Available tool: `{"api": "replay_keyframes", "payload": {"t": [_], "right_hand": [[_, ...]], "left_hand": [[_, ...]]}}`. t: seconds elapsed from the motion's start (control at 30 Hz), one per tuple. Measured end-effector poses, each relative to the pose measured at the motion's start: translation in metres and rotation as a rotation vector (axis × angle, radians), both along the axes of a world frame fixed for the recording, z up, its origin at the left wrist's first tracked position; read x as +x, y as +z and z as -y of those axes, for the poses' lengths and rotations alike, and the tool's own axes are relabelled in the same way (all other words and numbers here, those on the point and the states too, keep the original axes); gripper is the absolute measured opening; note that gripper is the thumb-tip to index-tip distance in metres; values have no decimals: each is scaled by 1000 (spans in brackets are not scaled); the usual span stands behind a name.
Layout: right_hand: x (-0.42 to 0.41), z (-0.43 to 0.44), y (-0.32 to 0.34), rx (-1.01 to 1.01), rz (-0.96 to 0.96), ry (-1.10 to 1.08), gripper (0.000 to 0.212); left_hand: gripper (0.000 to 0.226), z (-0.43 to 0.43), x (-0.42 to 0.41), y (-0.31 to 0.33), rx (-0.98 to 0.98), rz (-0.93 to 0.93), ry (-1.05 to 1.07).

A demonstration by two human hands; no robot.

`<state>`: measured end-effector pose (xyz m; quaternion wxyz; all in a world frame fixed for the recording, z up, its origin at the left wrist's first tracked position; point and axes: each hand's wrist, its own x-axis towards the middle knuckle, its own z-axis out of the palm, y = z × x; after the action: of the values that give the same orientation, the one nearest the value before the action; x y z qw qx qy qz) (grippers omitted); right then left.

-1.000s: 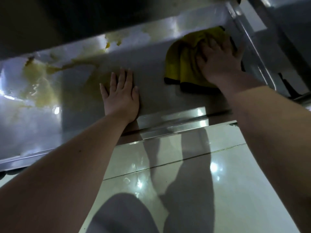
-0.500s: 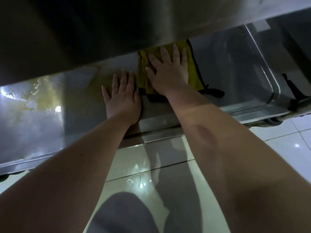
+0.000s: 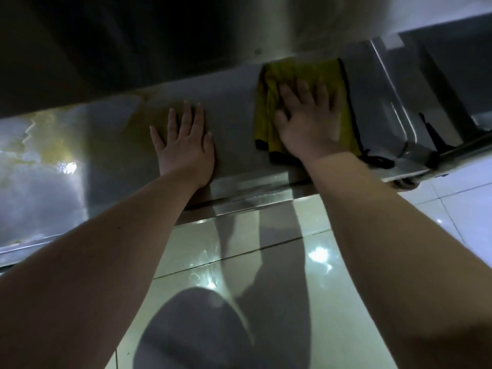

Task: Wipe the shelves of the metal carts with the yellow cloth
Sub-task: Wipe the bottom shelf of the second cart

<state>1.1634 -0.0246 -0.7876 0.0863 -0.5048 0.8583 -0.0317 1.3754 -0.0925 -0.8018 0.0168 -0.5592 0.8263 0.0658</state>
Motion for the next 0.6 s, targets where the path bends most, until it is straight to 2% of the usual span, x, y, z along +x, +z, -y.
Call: {"api": "replay_keyframes", "payload": {"t": [0.17, 0.3, 0.37, 0.5, 0.6], "right_hand": [[92, -19, 1, 16, 12, 227, 54], [79, -24, 3, 28, 6, 244, 53], [53, -29, 3, 32, -7, 196, 53], [-20, -44, 6, 54, -11, -55, 54], [-22, -44, 4, 116, -36, -148, 55]], "left_hand": [[57, 2, 4, 2, 28, -16, -6], [56, 2, 10, 7, 54, -63, -37], [55, 2, 22, 10, 53, -61, -109], [54, 9, 66, 14, 52, -27, -207], [54, 15, 94, 14, 35, -2, -210]]}}
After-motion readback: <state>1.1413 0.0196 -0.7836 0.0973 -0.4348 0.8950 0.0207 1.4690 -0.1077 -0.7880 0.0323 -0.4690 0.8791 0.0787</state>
